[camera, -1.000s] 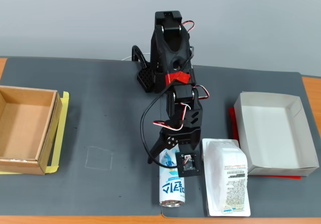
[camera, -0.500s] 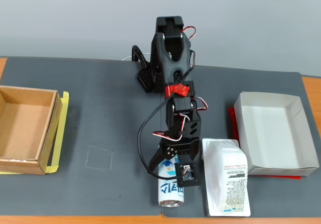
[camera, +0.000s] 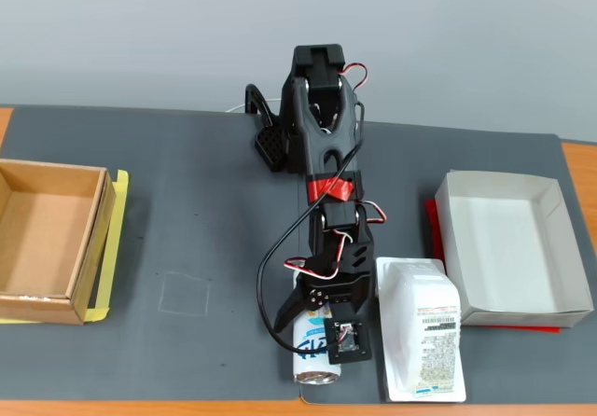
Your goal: Pick the can and put it in the brown box
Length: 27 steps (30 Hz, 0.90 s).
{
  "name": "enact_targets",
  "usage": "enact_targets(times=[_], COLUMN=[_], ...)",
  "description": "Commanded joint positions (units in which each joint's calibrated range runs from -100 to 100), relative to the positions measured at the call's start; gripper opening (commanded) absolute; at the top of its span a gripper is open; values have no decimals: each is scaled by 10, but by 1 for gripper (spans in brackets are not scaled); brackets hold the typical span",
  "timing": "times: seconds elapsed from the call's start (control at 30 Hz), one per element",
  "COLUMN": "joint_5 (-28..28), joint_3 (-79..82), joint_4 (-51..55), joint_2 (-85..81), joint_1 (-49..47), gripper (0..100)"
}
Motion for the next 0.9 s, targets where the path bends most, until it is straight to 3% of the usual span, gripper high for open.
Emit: enact_targets(times=[0.0, 0.27, 0.6, 0.87], joint_5=[-2, -1, -2, 2], joint_3=[-32, -41, -44, -39], joint_4=[-5, 0, 2, 5], joint_2=[2, 7, 8, 0], joint_1=[5, 5, 5, 5], gripper=[39, 39, 14, 12])
